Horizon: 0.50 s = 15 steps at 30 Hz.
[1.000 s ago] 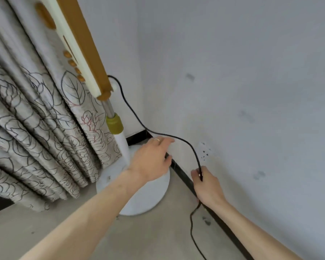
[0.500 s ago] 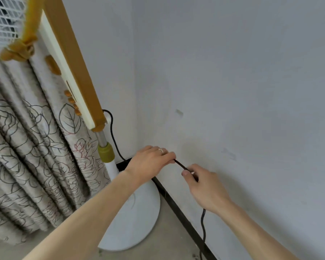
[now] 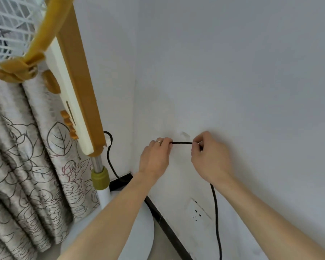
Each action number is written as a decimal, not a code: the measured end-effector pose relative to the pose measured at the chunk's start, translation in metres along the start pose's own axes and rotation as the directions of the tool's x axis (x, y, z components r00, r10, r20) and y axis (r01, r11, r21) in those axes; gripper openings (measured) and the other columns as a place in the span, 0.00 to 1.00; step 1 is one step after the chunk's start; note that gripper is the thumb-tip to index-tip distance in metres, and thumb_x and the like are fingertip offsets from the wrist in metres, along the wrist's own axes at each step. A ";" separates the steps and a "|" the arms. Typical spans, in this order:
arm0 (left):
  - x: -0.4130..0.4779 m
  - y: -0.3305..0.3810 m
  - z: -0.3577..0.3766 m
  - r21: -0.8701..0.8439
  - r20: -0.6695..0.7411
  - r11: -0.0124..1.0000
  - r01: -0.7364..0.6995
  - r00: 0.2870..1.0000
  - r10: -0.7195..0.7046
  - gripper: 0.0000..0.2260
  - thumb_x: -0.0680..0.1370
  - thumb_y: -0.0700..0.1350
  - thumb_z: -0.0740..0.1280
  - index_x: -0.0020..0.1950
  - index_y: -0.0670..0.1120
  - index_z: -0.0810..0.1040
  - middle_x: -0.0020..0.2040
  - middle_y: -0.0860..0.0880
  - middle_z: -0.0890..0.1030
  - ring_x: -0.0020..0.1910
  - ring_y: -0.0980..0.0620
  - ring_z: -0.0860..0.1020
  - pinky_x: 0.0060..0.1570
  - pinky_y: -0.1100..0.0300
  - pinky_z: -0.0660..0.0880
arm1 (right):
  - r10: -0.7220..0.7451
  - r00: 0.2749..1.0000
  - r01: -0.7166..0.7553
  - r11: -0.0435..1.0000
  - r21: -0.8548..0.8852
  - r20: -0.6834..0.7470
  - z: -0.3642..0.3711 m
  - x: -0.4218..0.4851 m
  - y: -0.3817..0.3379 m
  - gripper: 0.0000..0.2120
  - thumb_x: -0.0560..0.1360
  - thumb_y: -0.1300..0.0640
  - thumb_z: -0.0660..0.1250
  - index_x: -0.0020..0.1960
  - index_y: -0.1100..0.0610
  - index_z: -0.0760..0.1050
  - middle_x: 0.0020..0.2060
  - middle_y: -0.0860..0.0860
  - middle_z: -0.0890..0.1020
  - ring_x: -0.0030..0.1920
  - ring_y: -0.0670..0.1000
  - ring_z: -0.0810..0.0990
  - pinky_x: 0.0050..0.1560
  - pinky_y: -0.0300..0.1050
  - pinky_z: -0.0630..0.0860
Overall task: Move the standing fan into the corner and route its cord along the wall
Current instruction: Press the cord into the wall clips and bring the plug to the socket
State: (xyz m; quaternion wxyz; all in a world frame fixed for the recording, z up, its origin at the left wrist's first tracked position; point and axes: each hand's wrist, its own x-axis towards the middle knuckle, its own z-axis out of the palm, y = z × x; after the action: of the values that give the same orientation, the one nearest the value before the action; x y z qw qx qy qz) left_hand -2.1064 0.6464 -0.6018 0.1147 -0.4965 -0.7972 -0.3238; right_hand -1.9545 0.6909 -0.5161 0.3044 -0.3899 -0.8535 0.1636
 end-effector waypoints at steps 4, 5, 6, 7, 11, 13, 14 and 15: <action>0.010 -0.002 0.003 -0.093 -0.006 0.992 -0.083 0.997 0.083 0.13 0.85 0.49 0.57 0.63 0.46 0.76 0.58 0.47 0.80 0.52 0.45 0.76 0.45 0.51 0.74 | -0.015 1.000 0.015 0.997 -0.076 -0.003 0.003 0.020 -0.009 0.04 0.79 0.58 0.60 0.49 0.56 0.73 0.36 0.52 0.82 0.35 0.54 0.80 0.36 0.50 0.77; 0.013 -0.004 0.004 -0.117 -0.021 0.991 -0.065 0.998 0.063 0.13 0.85 0.49 0.57 0.61 0.46 0.77 0.56 0.47 0.80 0.51 0.45 0.76 0.44 0.52 0.74 | -0.013 1.000 0.013 0.997 -0.081 -0.002 0.004 0.023 -0.010 0.04 0.79 0.58 0.60 0.49 0.56 0.73 0.37 0.52 0.82 0.35 0.55 0.80 0.36 0.50 0.78; 0.017 -0.005 0.004 -0.143 -0.035 0.989 -0.044 0.999 0.039 0.12 0.85 0.49 0.57 0.60 0.46 0.77 0.54 0.47 0.80 0.50 0.46 0.76 0.42 0.52 0.74 | -0.016 1.000 0.016 0.996 -0.090 -0.003 0.005 0.026 -0.010 0.04 0.79 0.58 0.60 0.49 0.56 0.73 0.37 0.52 0.82 0.36 0.55 0.80 0.37 0.51 0.78; 0.021 -0.005 0.005 -0.166 -0.042 0.986 -0.024 0.999 0.017 0.12 0.84 0.49 0.57 0.59 0.45 0.77 0.53 0.47 0.80 0.49 0.46 0.76 0.42 0.52 0.74 | -0.026 1.000 0.025 0.994 -0.105 -0.005 0.006 0.028 -0.010 0.04 0.79 0.59 0.60 0.49 0.57 0.73 0.37 0.53 0.82 0.36 0.56 0.80 0.37 0.52 0.78; 0.032 -0.003 0.004 -0.191 -0.025 0.982 -0.007 1.000 0.002 0.10 0.84 0.49 0.58 0.59 0.44 0.73 0.48 0.45 0.79 0.44 0.43 0.78 0.41 0.47 0.77 | -0.045 0.999 0.040 0.982 -0.184 -0.020 0.010 0.039 -0.013 0.04 0.79 0.59 0.60 0.50 0.57 0.73 0.36 0.53 0.82 0.36 0.57 0.79 0.36 0.50 0.77; 0.033 -0.002 0.003 -0.173 -0.058 0.985 -0.023 0.998 0.013 0.10 0.84 0.48 0.58 0.58 0.44 0.74 0.46 0.45 0.78 0.43 0.42 0.77 0.38 0.48 0.77 | -0.041 0.998 0.033 0.980 -0.195 -0.038 0.011 0.038 -0.014 0.04 0.79 0.58 0.60 0.50 0.56 0.72 0.36 0.53 0.82 0.36 0.57 0.79 0.37 0.51 0.77; 0.035 -0.002 0.003 -0.160 -0.076 0.987 -0.032 0.997 0.020 0.10 0.84 0.48 0.58 0.58 0.44 0.74 0.47 0.44 0.78 0.43 0.42 0.77 0.38 0.48 0.76 | -0.039 0.998 0.030 0.979 -0.201 -0.045 0.012 0.035 -0.013 0.04 0.79 0.58 0.59 0.50 0.56 0.72 0.36 0.53 0.82 0.37 0.57 0.80 0.38 0.51 0.77; 0.037 -0.003 0.002 -0.141 -0.091 0.989 -0.040 0.995 0.027 0.10 0.84 0.47 0.58 0.58 0.43 0.75 0.48 0.44 0.79 0.44 0.41 0.77 0.38 0.48 0.75 | -0.041 0.998 0.031 0.978 -0.204 -0.045 0.013 0.030 -0.010 0.04 0.79 0.58 0.59 0.51 0.56 0.72 0.36 0.53 0.83 0.37 0.57 0.80 0.39 0.52 0.78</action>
State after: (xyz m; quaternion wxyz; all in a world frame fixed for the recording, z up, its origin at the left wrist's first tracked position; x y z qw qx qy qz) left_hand -2.1268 0.6734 -0.5856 0.1198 -0.5017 -0.7578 -0.3997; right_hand -1.9839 0.7066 -0.5088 0.2867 -0.4073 -0.8651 0.0601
